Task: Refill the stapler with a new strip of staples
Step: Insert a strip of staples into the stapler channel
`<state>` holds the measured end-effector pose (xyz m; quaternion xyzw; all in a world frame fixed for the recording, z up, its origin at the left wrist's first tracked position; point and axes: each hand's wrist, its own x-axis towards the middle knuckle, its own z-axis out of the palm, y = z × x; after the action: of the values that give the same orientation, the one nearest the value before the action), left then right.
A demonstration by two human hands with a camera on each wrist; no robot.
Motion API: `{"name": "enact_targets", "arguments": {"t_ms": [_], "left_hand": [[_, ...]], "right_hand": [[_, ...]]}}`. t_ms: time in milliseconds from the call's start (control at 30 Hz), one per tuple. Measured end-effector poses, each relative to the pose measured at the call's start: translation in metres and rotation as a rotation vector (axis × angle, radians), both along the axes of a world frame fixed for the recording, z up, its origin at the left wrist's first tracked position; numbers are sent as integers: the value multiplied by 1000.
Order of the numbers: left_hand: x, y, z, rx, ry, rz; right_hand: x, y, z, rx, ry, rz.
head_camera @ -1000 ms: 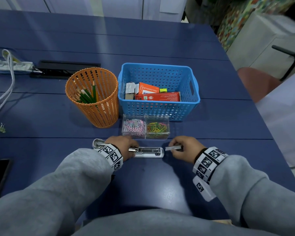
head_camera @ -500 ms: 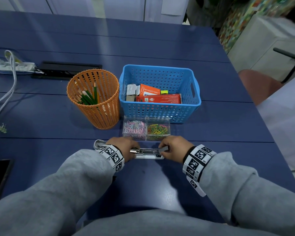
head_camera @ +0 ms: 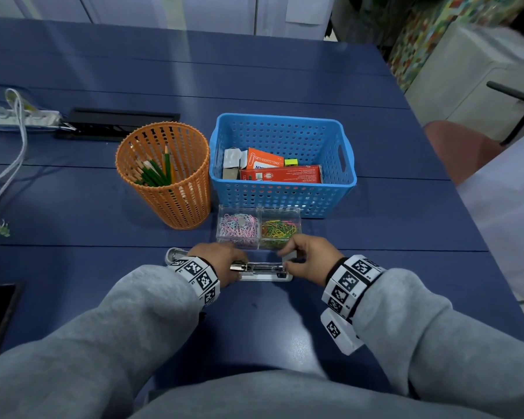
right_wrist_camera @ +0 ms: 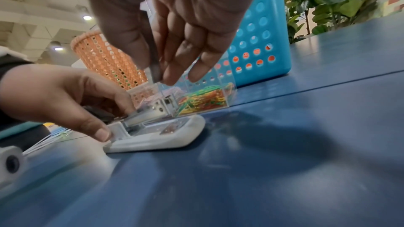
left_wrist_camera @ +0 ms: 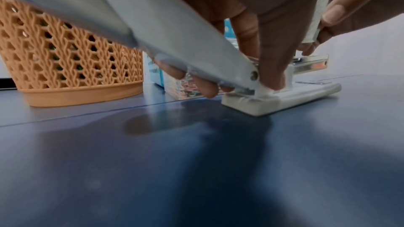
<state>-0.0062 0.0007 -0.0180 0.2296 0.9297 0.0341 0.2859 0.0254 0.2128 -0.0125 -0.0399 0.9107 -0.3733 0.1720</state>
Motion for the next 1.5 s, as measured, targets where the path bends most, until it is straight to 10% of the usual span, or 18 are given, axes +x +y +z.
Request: {"name": "enact_targets", "arguments": {"t_ms": [633, 1500], "left_hand": [[-2, 0, -4, -5, -15, 3], [-4, 1, -6, -9, 14, -24]], "right_hand": [[-1, -18, 1, 366, 131, 403], [-8, -25, -4, 395, 29, 323]]}}
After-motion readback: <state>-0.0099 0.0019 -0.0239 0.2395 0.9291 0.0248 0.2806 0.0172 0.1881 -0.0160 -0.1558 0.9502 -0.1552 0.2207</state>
